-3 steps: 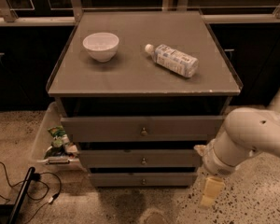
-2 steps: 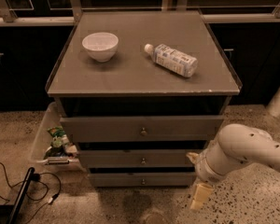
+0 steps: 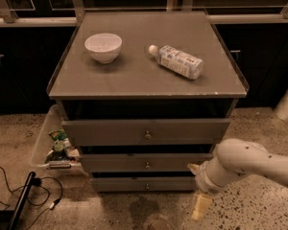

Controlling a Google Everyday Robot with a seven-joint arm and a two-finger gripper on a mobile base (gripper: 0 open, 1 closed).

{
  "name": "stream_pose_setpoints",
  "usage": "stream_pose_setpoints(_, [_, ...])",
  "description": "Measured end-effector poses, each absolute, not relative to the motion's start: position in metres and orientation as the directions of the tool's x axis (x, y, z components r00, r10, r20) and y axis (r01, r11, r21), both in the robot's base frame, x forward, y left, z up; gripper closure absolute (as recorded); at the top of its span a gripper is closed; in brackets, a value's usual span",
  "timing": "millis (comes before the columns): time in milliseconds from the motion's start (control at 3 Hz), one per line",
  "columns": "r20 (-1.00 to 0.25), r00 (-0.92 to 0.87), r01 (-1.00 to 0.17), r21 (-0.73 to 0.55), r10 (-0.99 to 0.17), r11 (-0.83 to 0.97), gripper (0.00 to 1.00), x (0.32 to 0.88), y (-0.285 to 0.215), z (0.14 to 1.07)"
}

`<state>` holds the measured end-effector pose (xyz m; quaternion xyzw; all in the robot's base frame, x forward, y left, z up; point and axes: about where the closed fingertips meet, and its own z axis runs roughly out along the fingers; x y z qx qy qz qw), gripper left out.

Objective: Open bottom drawer

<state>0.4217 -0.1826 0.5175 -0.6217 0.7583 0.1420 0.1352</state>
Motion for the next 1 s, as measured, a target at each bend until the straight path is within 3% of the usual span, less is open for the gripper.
stream_pose_setpoints(667, [-0.466,-0.153,-0.984,-0.010,-0.871,0.178,0.00,0.451,-0.177,0.383])
stream_pose_setpoints(1000, [-0.486,-0.188,-0.979,0.024,-0.853,0.202,0.00,0.452,-0.179,0.323])
